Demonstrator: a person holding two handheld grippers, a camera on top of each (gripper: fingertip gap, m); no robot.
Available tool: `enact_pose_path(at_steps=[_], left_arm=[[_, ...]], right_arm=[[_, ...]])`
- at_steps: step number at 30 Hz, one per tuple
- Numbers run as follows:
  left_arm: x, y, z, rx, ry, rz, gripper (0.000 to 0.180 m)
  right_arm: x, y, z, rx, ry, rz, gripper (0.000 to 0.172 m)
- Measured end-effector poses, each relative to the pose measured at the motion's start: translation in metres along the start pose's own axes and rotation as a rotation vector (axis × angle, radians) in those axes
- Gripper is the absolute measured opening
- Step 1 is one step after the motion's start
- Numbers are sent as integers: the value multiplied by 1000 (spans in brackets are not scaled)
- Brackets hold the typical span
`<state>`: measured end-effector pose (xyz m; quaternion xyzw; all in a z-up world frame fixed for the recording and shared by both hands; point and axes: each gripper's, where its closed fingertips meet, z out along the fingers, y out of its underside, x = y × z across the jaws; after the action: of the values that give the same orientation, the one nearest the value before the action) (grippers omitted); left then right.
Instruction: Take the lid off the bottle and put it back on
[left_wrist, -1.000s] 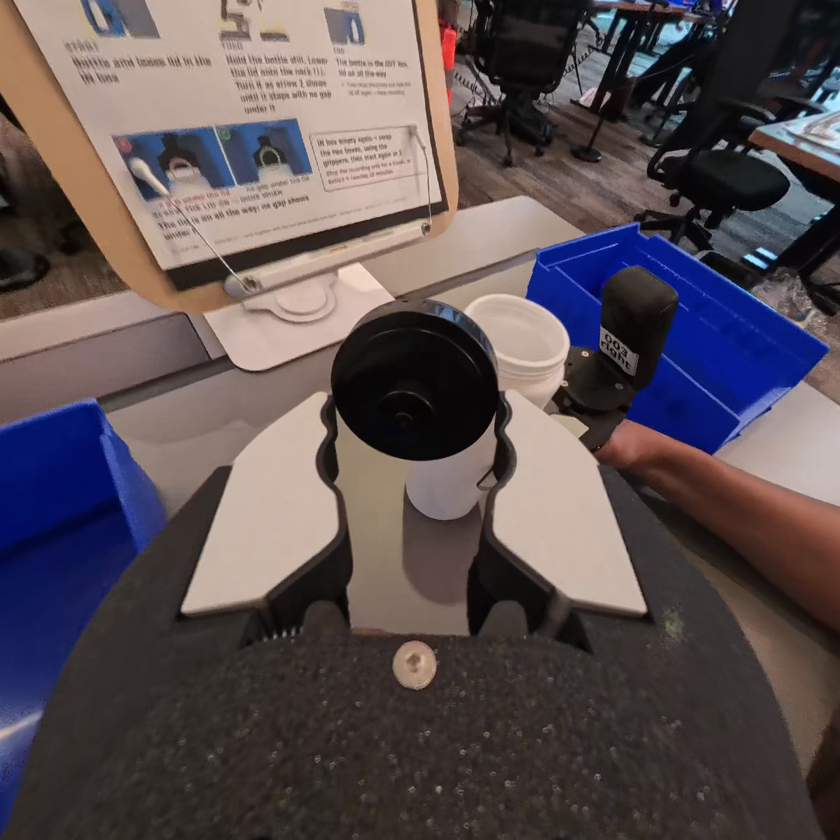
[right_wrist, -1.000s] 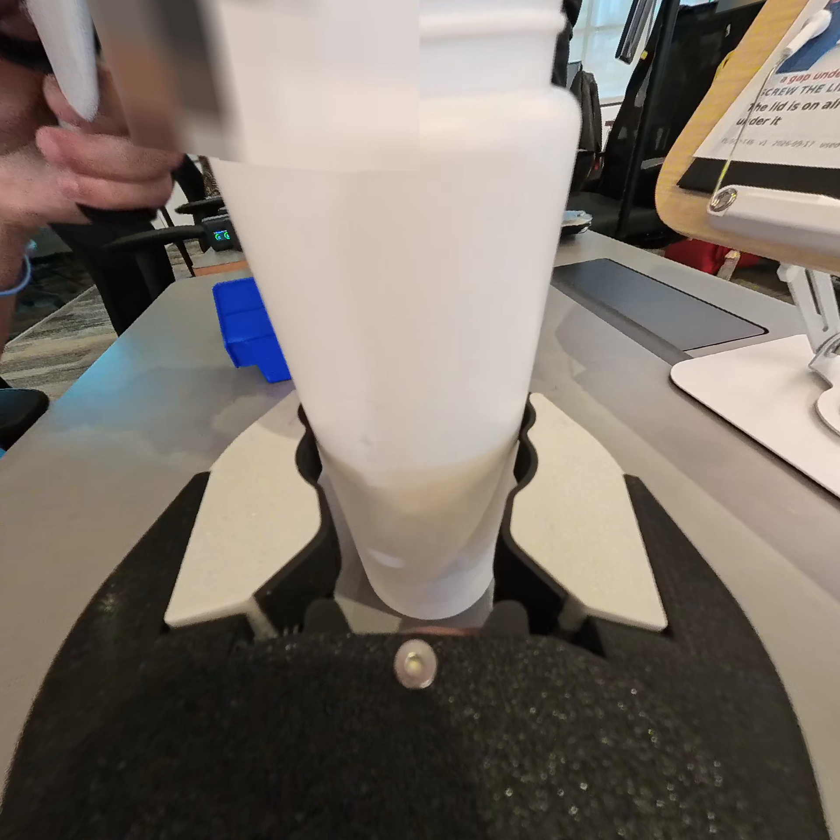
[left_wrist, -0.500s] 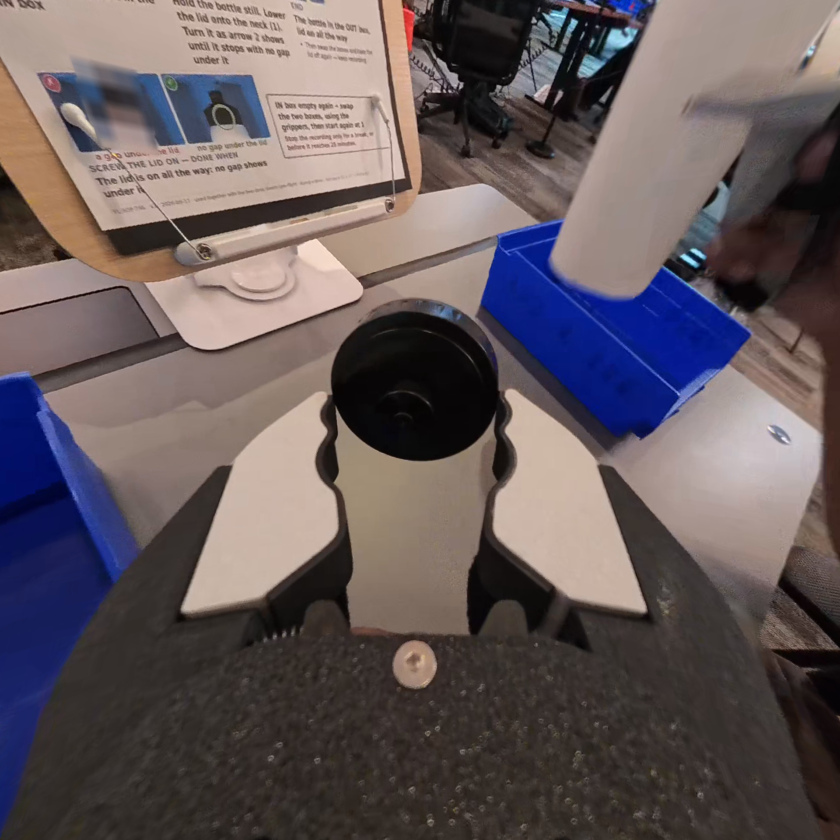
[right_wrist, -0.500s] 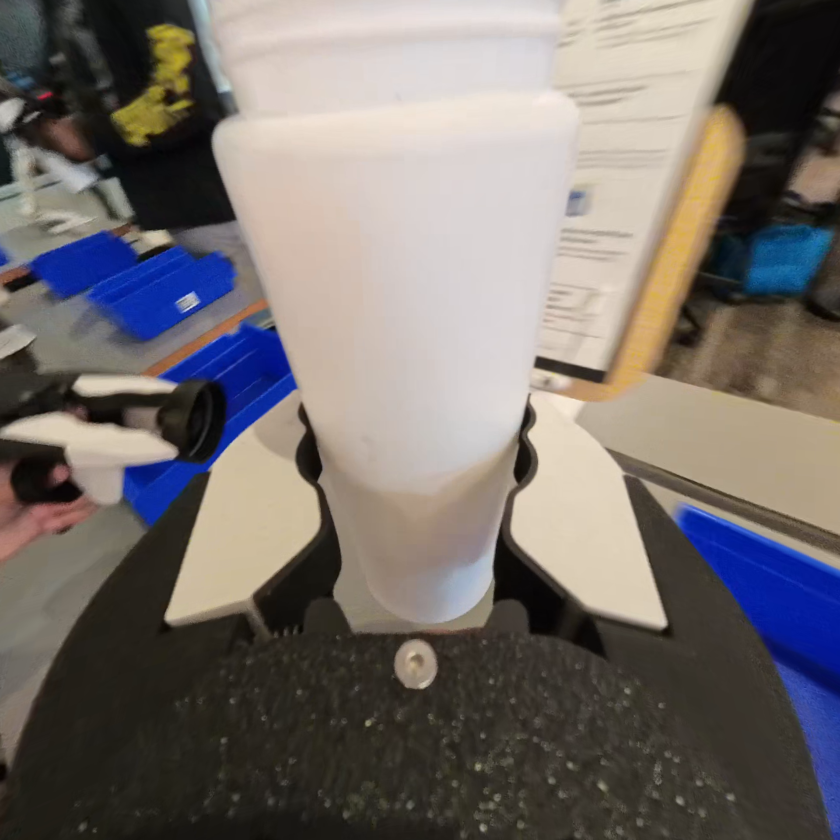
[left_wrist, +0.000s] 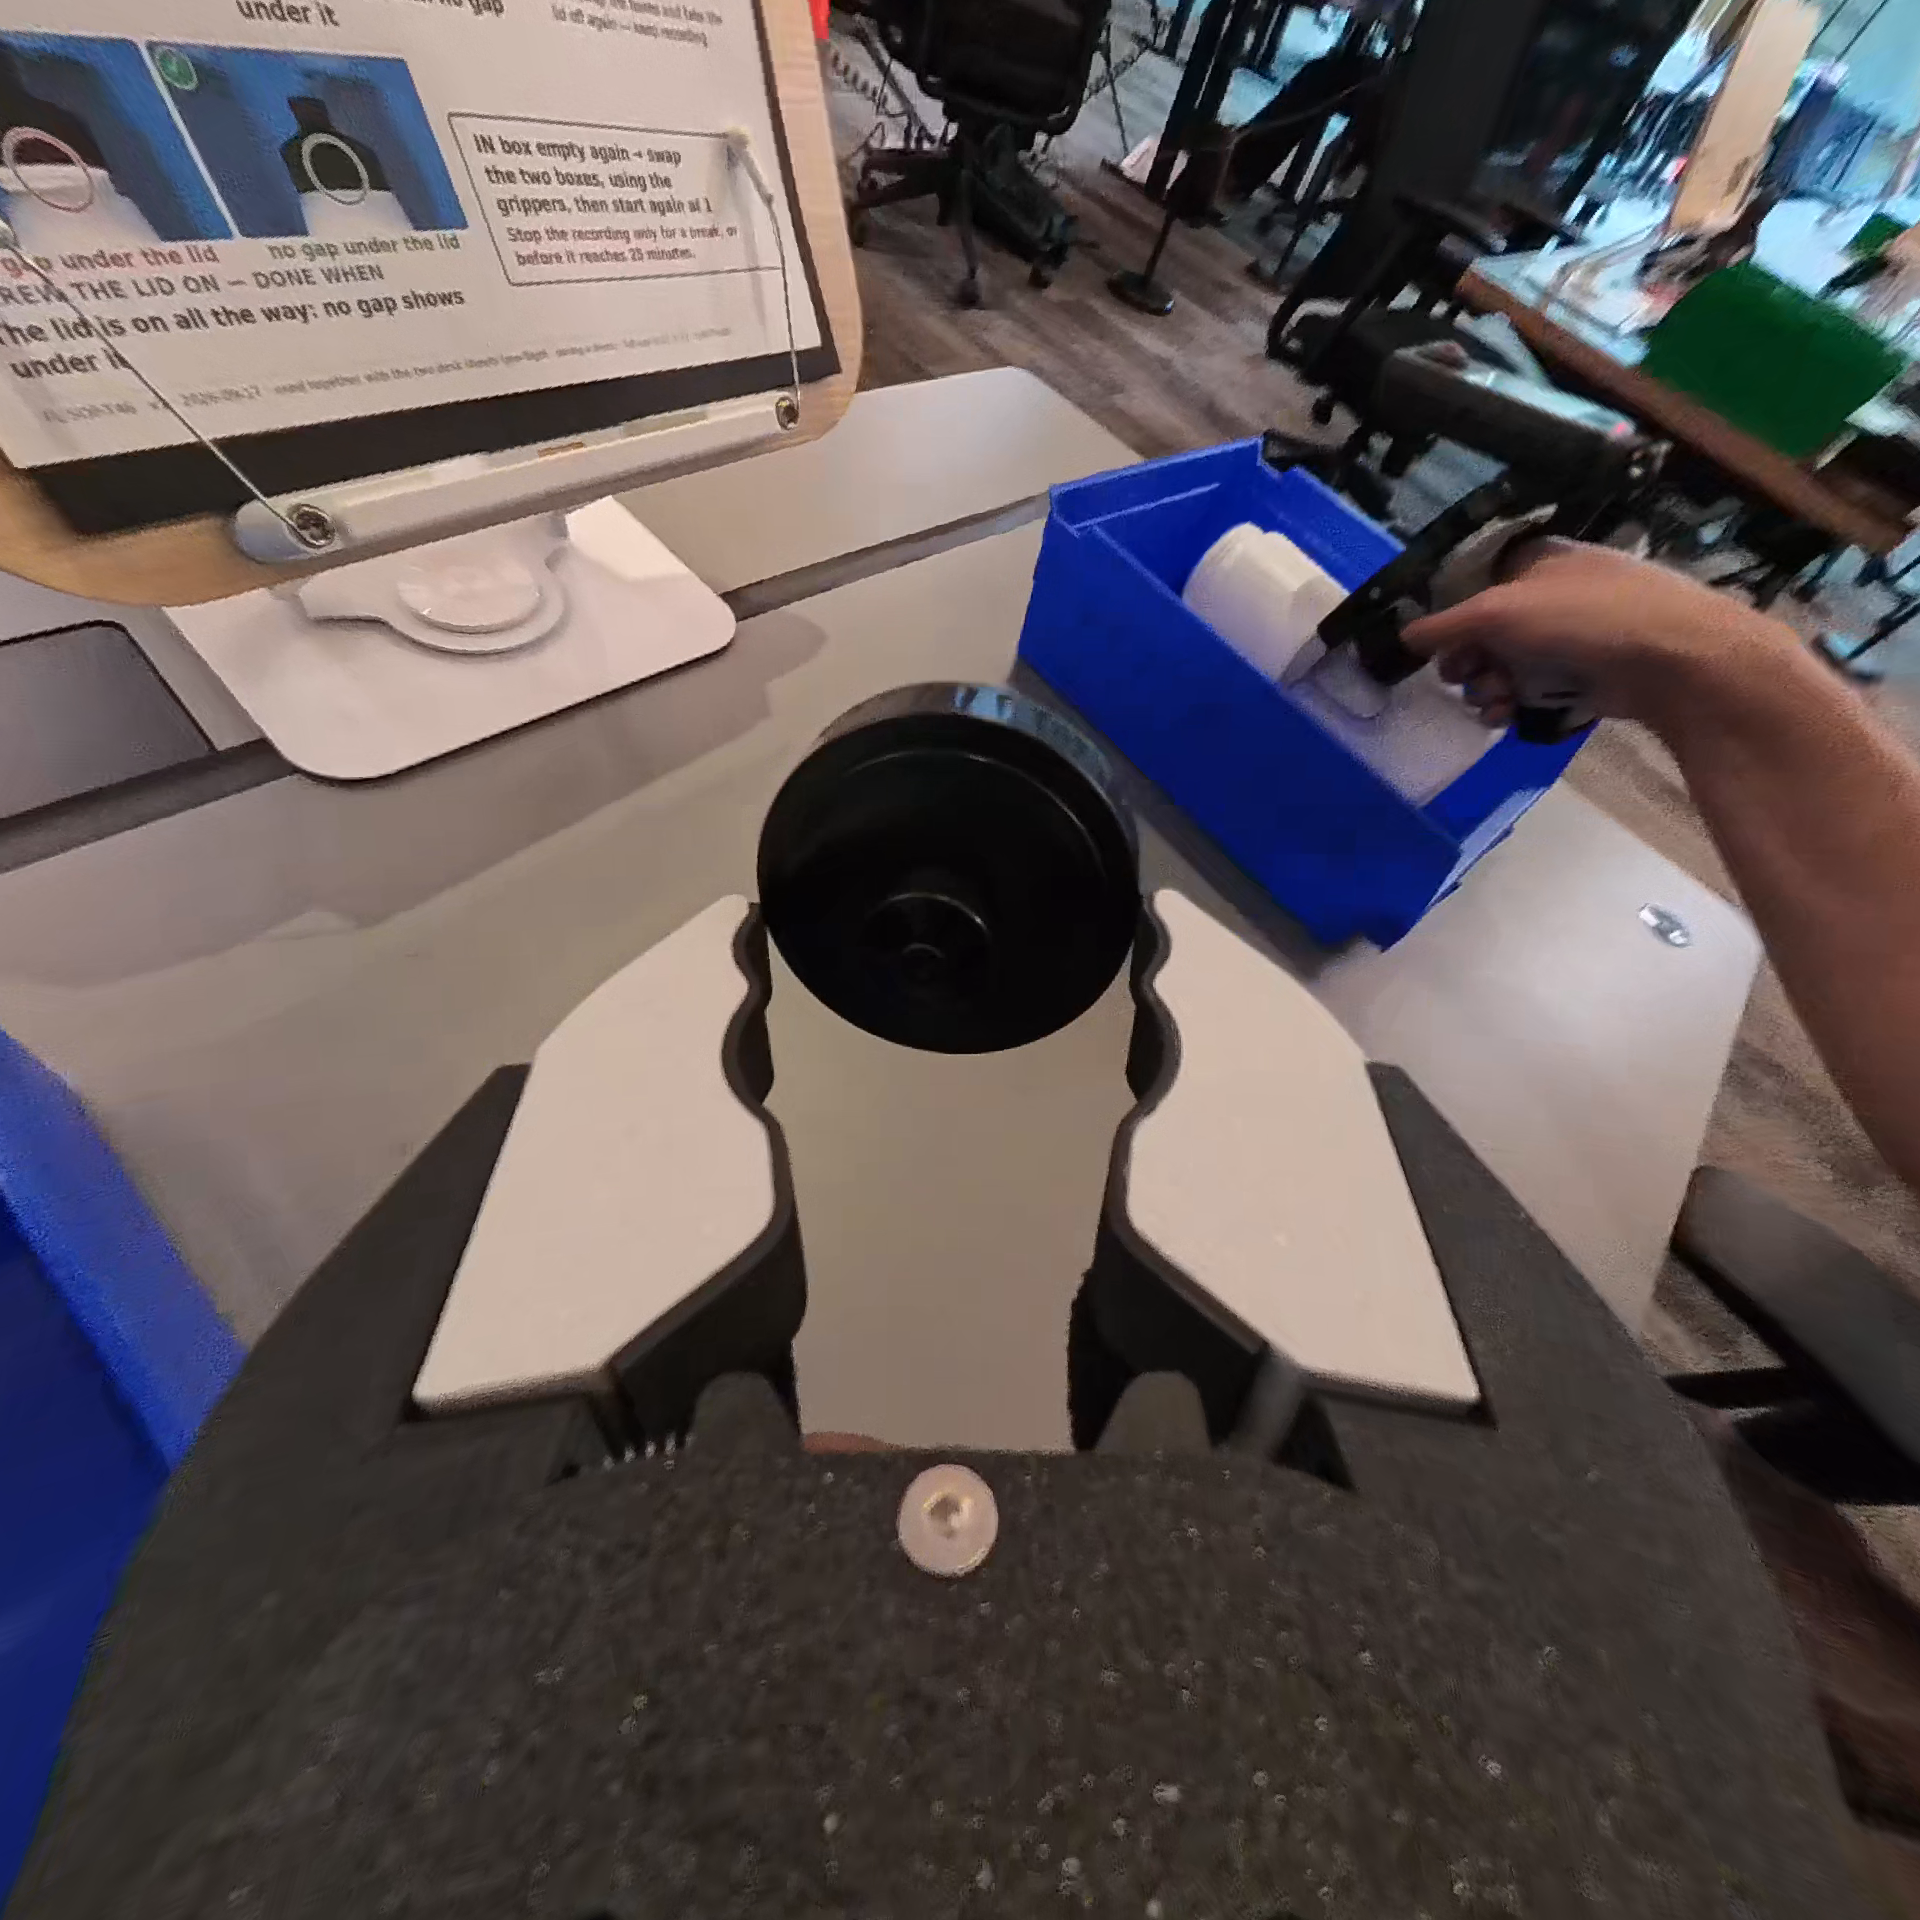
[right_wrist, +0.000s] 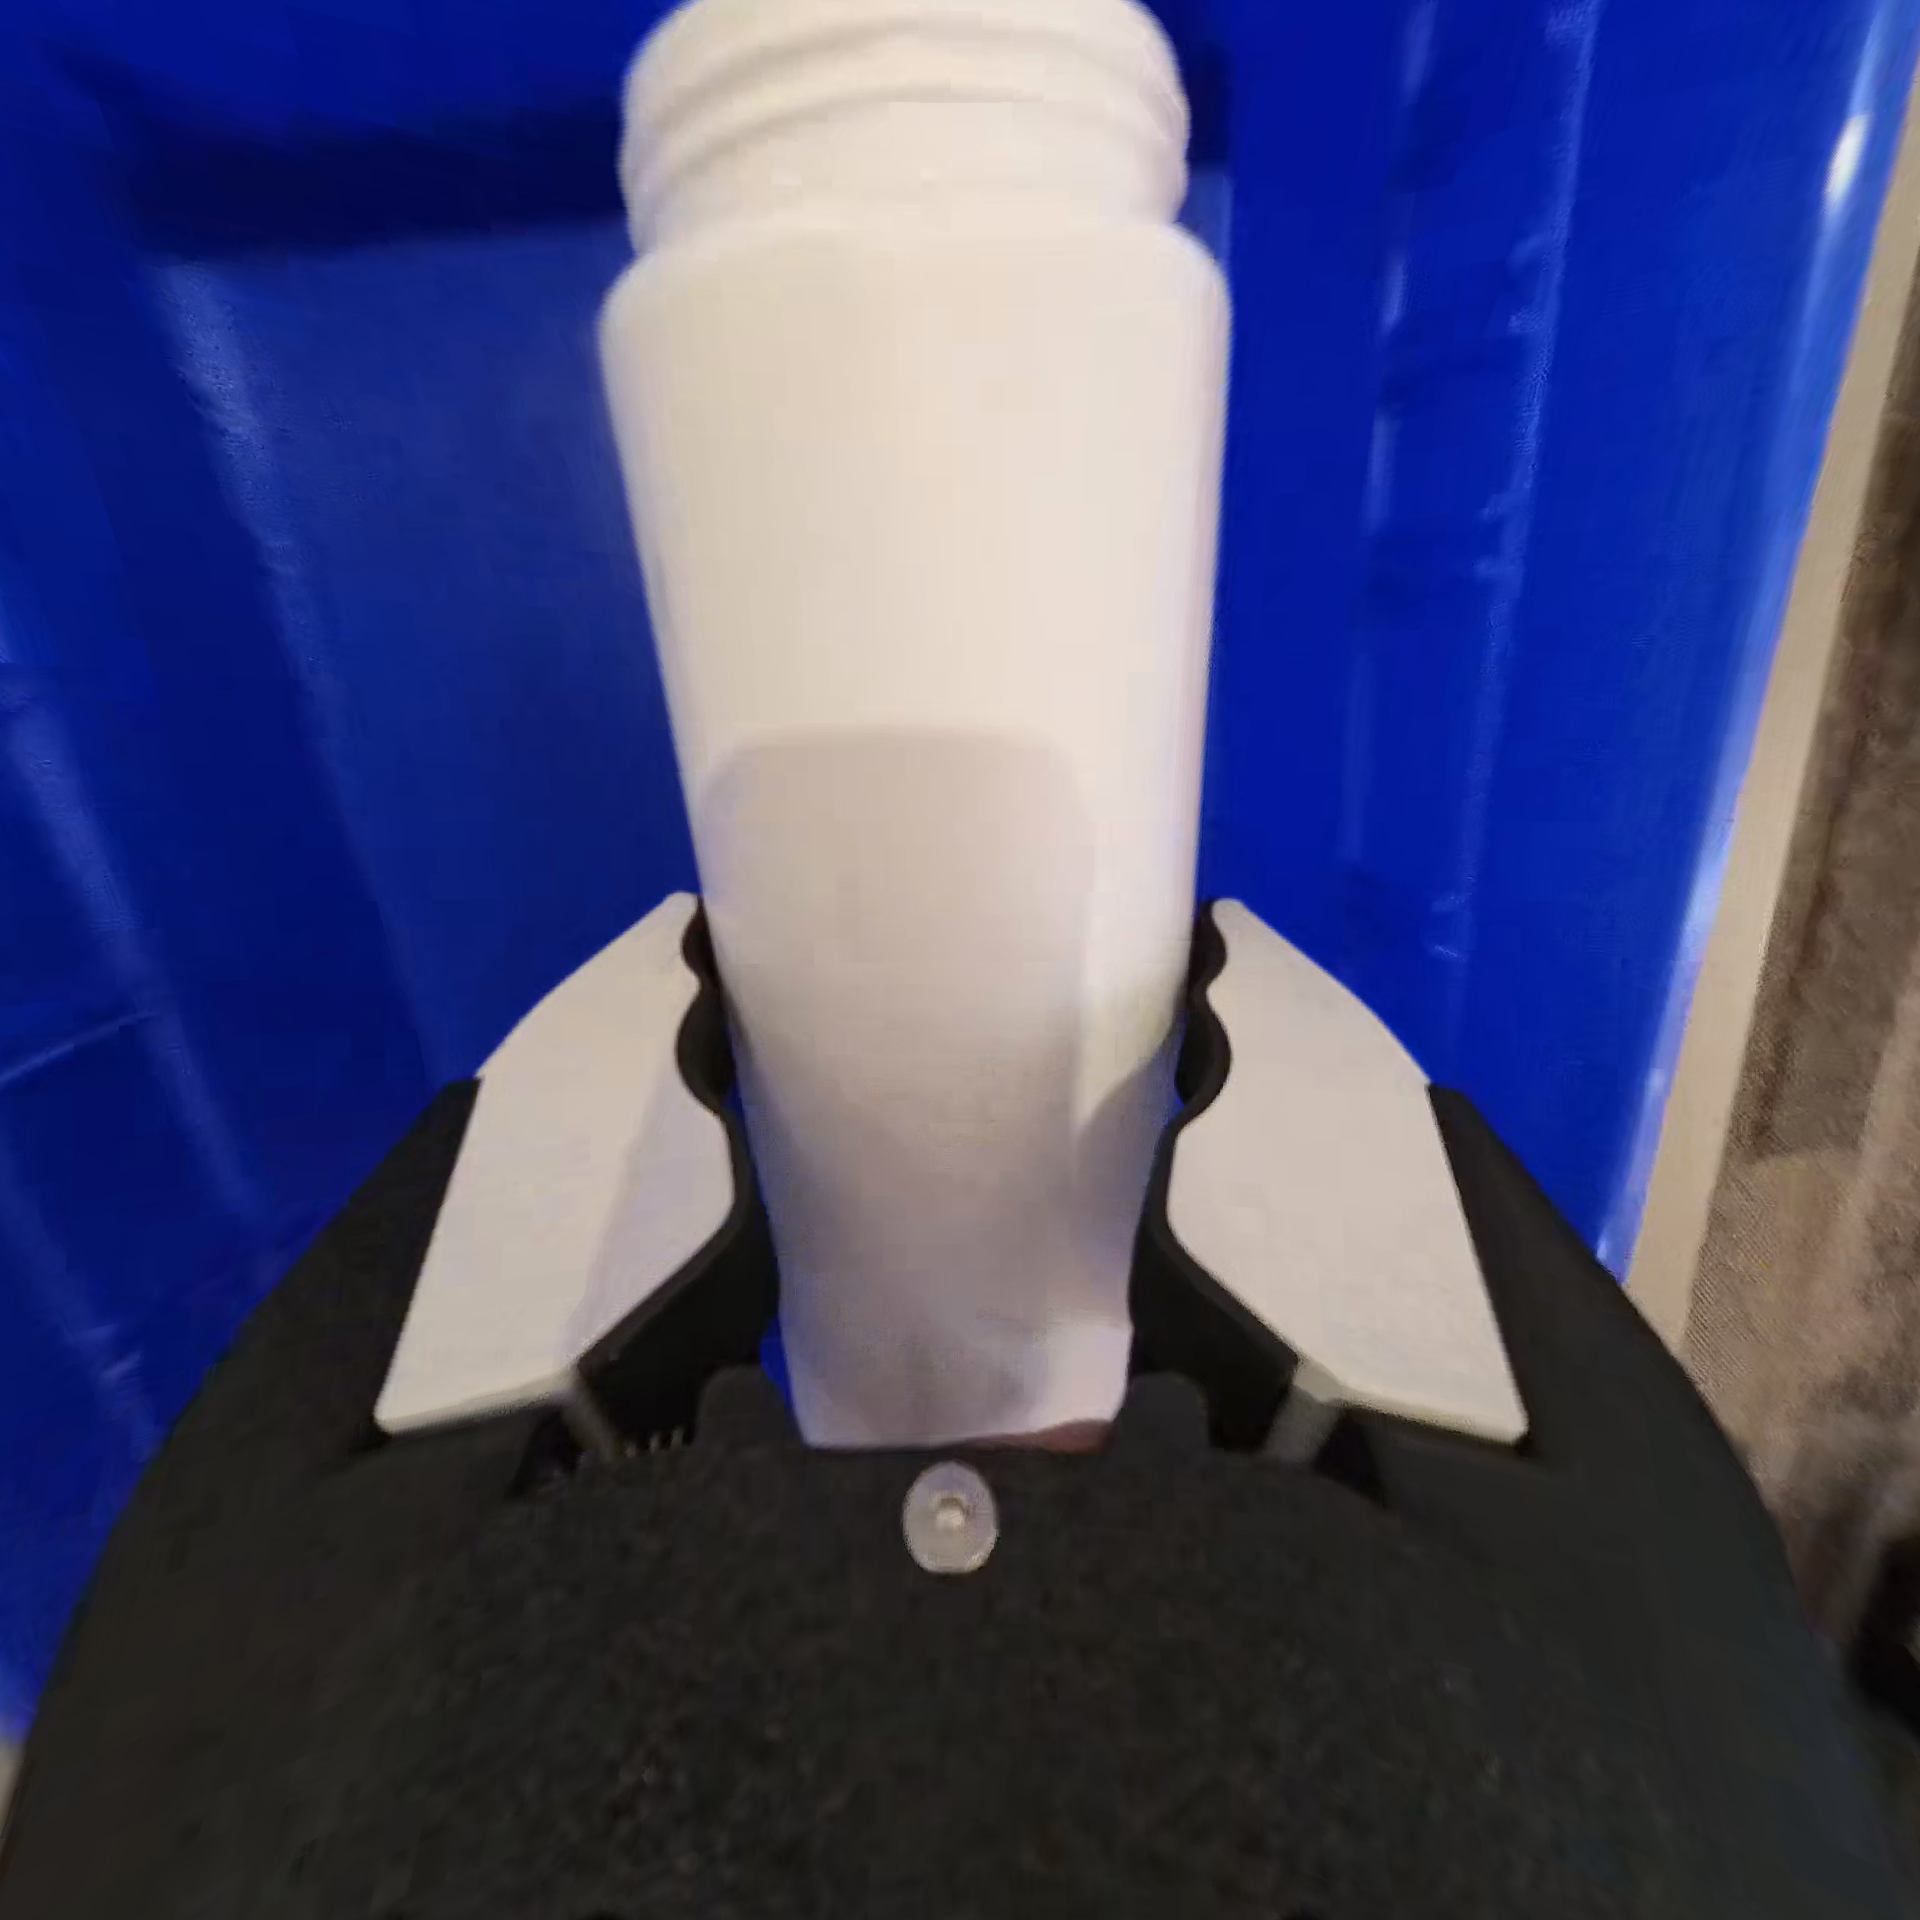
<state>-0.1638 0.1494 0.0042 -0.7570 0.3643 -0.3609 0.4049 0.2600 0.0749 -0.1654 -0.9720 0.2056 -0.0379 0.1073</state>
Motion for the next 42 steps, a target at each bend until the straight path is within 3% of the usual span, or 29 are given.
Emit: enact_pose_path(at_steps=[6, 8, 11, 14, 16, 19, 21, 25, 27, 31, 40, 42], left_arm=[[1, 7, 7, -22, 12, 10, 66], [-1, 10, 9, -30, 11, 17, 66], [-3, 15, 13, -43, 9, 50, 66], [-4, 20, 19, -64, -10, 155, 66], [-6, 25, 24, -91, -59, 273, 66], [-4, 38, 34, -151, -121, 465, 66], [2, 47, 42, -195, -142, 585, 66], [10, 61, 53, -269, -190, 725, 66], [12, 65, 56, -290, -200, 751, 66], [13, 70, 59, -303, -196, 750, 66], [19, 76, 66, -303, -173, 748, 66], [20, 77, 68, -298, -171, 741, 66]], right_arm=[[11, -2, 14, -7, 74, -7, 86], [12, -10, 2, 45, 109, -28, 89], [-7, -32, -43, 246, 45, -61, 90], [-69, -47, -114, 532, -225, -127, 83], [-138, -37, -165, 680, -535, -245, 72], [-244, 21, -206, 595, -1040, -464, 76], [-293, 50, -199, 492, -1179, -555, 75], [-358, 86, -153, 284, -1250, -628, 77], [-374, 89, -141, 263, -1256, -609, 75], [-385, 85, -131, 268, -1247, -573, 71], [-377, 81, -136, 245, -1329, -499, 20], [-375, 81, -135, 227, -1355, -469, 18]])
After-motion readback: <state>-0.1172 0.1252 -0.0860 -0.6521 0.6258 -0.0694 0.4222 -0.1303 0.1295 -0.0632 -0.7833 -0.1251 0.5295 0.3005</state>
